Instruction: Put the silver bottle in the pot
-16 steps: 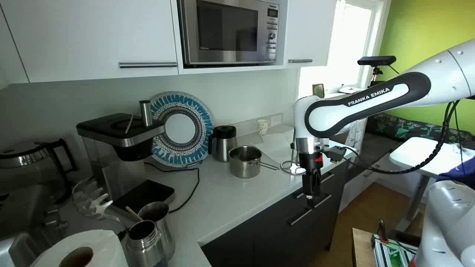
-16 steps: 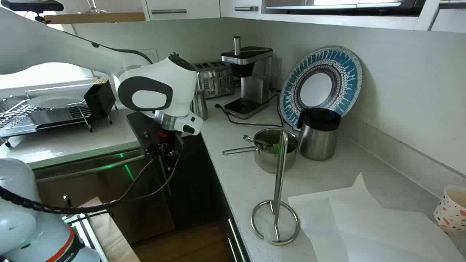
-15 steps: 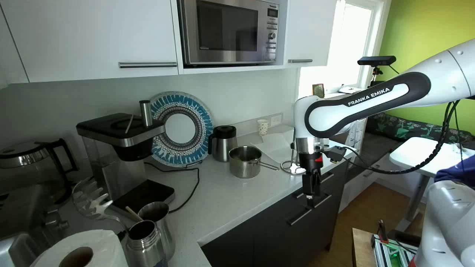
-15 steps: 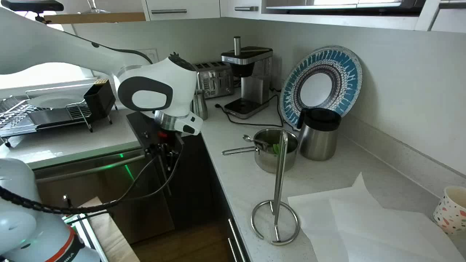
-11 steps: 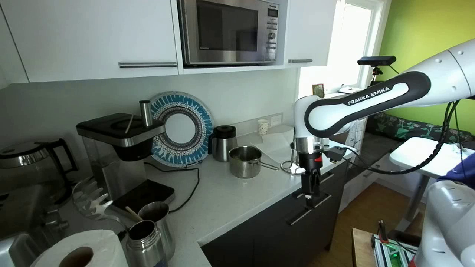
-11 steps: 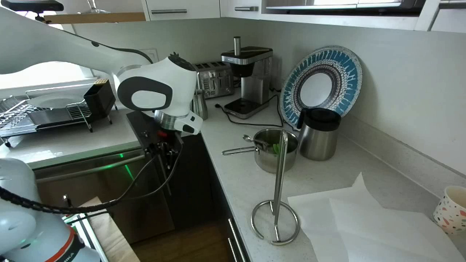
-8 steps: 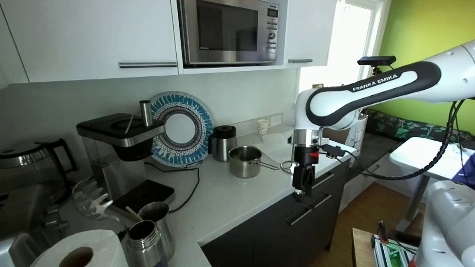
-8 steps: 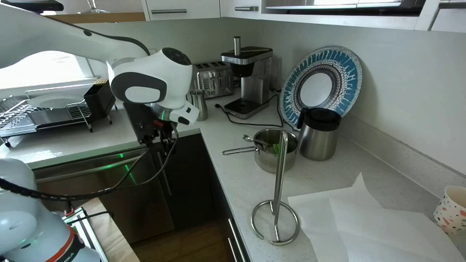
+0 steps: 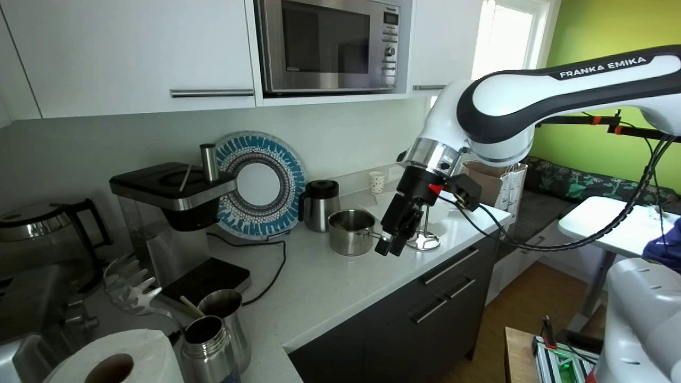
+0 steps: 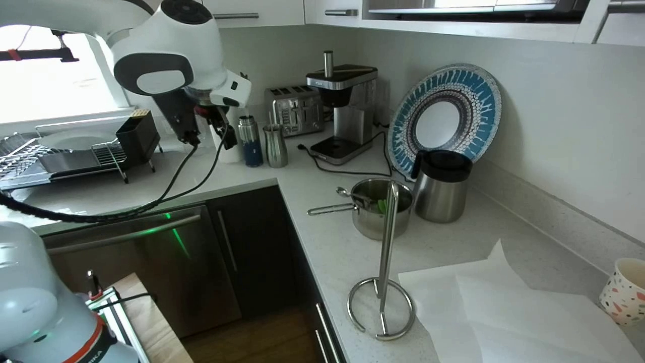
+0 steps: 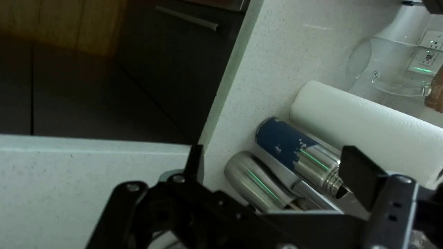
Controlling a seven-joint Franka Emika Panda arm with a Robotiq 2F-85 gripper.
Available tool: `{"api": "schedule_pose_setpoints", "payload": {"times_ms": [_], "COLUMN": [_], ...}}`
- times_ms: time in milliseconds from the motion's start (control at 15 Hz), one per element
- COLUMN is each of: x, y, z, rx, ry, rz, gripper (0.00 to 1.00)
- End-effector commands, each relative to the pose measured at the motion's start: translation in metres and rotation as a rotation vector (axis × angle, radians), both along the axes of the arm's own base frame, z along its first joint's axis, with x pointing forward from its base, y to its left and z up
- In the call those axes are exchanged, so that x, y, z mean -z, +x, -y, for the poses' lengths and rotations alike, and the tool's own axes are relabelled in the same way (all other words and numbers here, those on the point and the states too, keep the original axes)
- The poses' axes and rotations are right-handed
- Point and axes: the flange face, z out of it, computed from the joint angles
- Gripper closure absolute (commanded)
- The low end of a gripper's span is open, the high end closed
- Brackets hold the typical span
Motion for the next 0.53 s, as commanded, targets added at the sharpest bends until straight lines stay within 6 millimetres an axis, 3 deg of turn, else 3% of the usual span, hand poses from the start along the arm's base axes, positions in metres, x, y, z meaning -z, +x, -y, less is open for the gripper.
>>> {"api": "schedule_pose_setpoints", "payload": {"times_ms": [0,467], "x": [-0.0009,-0.0008], "y": [0.0017,0.0020], "z": [-0.0043,0.0004], "rx": [-0.005,0.004], "ry": [-0.006,0.000], "rz": [0.010,0.008], "gripper": [0.00,0.00]}}
